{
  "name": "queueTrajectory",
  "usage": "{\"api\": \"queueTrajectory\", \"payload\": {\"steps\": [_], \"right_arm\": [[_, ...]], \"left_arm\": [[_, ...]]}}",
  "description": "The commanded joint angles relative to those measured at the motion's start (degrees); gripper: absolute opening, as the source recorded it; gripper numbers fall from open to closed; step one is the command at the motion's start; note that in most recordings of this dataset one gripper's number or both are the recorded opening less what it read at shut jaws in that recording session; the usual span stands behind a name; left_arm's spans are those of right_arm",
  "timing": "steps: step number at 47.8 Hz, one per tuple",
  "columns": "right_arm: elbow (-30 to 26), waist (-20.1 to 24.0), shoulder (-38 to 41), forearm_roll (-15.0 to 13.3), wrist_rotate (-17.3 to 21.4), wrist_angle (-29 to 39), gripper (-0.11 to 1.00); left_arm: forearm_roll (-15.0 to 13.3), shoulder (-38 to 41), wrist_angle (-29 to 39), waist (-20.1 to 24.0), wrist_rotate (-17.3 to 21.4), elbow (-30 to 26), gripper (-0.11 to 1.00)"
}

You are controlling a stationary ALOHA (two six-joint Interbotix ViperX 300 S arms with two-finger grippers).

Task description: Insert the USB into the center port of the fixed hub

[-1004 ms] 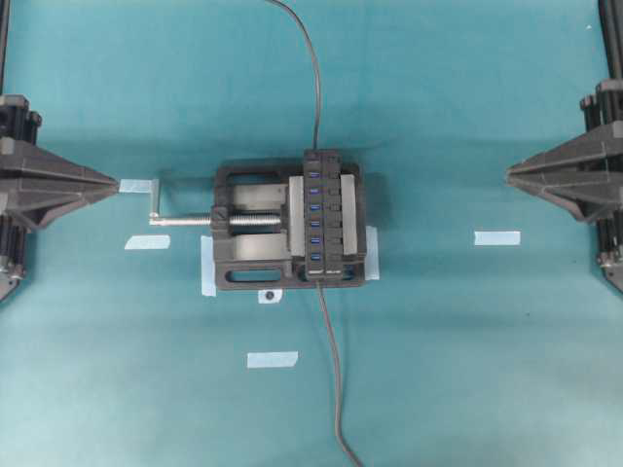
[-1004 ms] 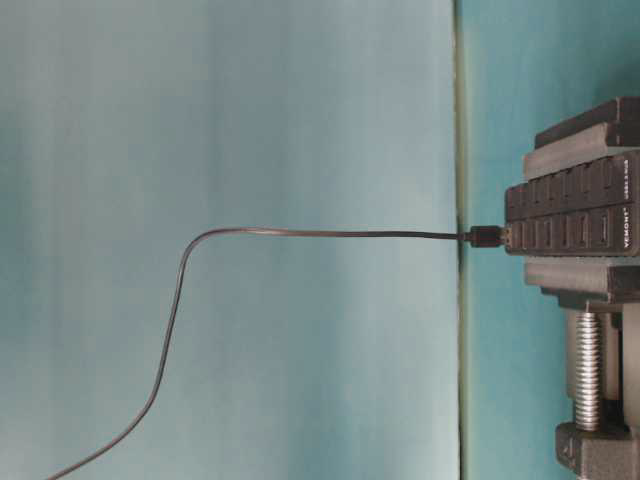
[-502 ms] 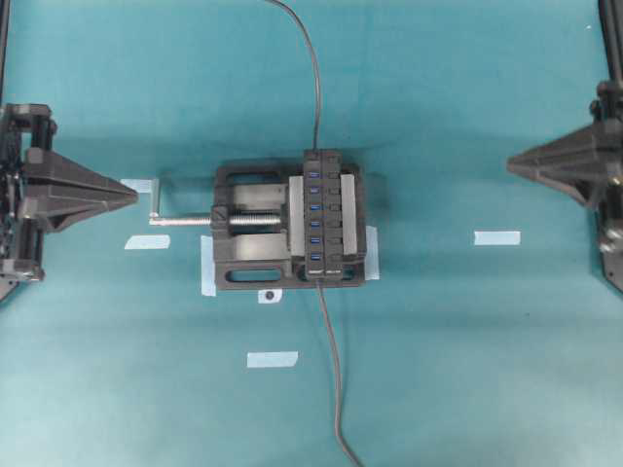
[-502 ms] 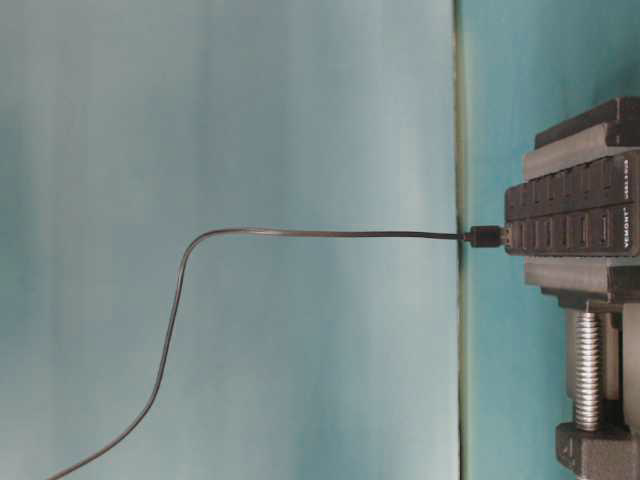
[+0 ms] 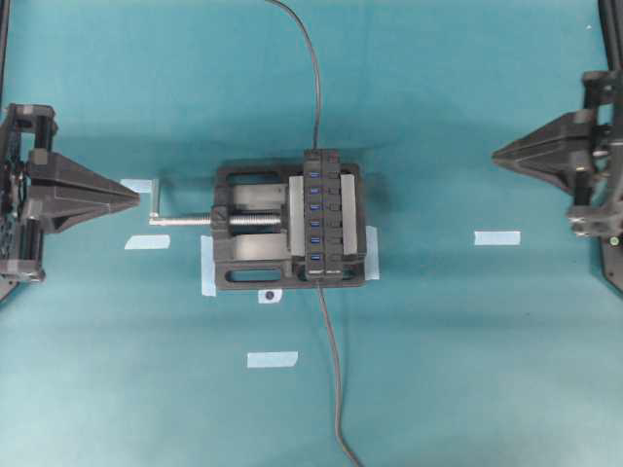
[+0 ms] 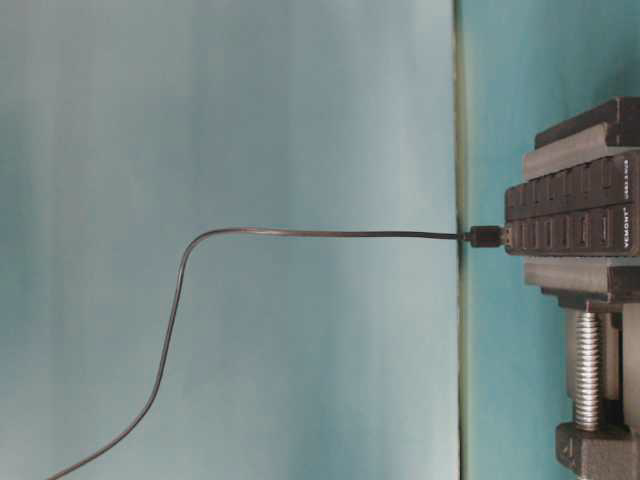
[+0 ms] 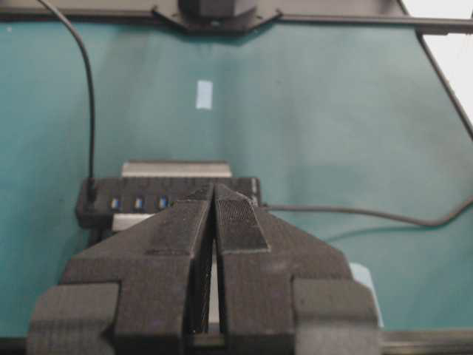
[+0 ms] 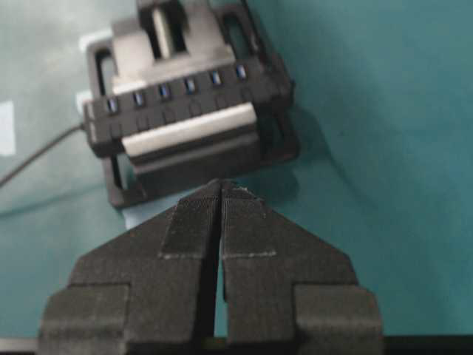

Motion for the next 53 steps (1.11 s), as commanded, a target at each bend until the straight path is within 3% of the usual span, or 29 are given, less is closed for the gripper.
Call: {"api": "queueTrajectory", "payload": {"steps": [1,10,16,24,53], "right_arm": [[-2.2,-0.4,2.2,-0.4,0.4,0.3,0.02],[-4.7,-2.2,6.7,-1.4,0.3,2.1,0.02],[-6.8,-2.5,10.2,-3.5,-0.4,4.2,0.02],[-9.3,-2.5,15.0,-5.1,-1.8,3.0,0.02],[-18.7,-3.4,32.3,-6.2,-4.7,-0.5,0.02]], "left_arm": [[0.1,0.3,0.3,-0.1,0.1,-1.6,0.01],[0.1,0.7,0.5,-0.1,0.1,-1.8,0.01],[0.1,1.3,0.4,-0.1,0.1,-1.9,0.01],[0.1,1.8,0.4,0.0,0.0,-1.9,0.01],[0.1,2.0,0.4,-0.1,0.1,-1.9,0.01]]}}
